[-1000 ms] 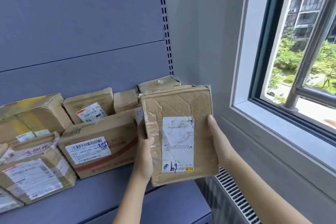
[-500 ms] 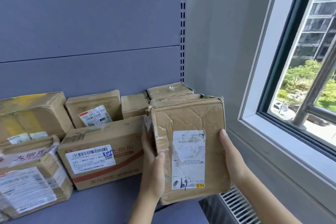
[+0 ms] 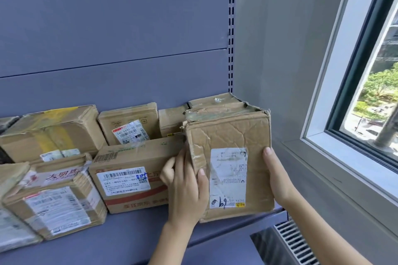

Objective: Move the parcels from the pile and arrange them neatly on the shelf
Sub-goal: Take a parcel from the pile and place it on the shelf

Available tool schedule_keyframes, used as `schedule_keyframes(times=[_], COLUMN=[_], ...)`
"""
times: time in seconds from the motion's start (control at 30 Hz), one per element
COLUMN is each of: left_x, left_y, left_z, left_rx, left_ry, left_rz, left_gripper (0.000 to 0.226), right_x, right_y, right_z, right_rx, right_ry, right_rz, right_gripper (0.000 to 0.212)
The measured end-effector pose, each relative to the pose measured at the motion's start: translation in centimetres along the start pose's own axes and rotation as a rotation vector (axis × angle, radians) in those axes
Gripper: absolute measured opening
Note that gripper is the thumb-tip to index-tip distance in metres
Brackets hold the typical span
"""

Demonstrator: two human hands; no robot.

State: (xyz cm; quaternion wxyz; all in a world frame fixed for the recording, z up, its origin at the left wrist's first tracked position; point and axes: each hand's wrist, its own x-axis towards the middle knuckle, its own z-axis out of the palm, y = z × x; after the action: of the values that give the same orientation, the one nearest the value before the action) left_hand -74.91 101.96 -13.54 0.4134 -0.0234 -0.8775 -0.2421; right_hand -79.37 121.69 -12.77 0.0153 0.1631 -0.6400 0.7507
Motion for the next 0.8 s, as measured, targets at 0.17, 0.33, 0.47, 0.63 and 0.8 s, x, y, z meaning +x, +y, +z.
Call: schedule_keyframes(times=[0.17, 0.33, 0.47, 0.63, 0.8], left_x=[-0.9, -1.2, -1.3, -1.3, -1.4], left_y=[-1.4, -1.5, -1.5, -1.5, -1.1], left_z=[0.8, 2.5, 3.6, 4.3, 4.3], left_rx=[0.291, 0.410, 0.435, 0.439, 0.445], left_ry=[-0.013, -0.014, 0.049, 0.072, 0.023], left_rz=[0.112, 0.088, 0.105, 0.099, 0.061], left_gripper=[0.057, 0.059, 0.056, 0.058, 0.059], right_x=[0.8, 1.8, 2.4, 3.1, 3.2], right_y=[1.8, 2.3, 2.8, 3.7, 4.4], right_z=[0.0, 0.9, 1.1, 1.1, 0.7], right_rx=[-0.073, -0.108, -0.209, -0.332, -0.411], right_ry=[0.027, 0.173, 0.278, 0.388, 0.422], right_rz=[-0.050, -0.078, -0.147, -0.184, -0.198], right_gripper=[0.043, 0.038, 0.038, 0.052, 0.069])
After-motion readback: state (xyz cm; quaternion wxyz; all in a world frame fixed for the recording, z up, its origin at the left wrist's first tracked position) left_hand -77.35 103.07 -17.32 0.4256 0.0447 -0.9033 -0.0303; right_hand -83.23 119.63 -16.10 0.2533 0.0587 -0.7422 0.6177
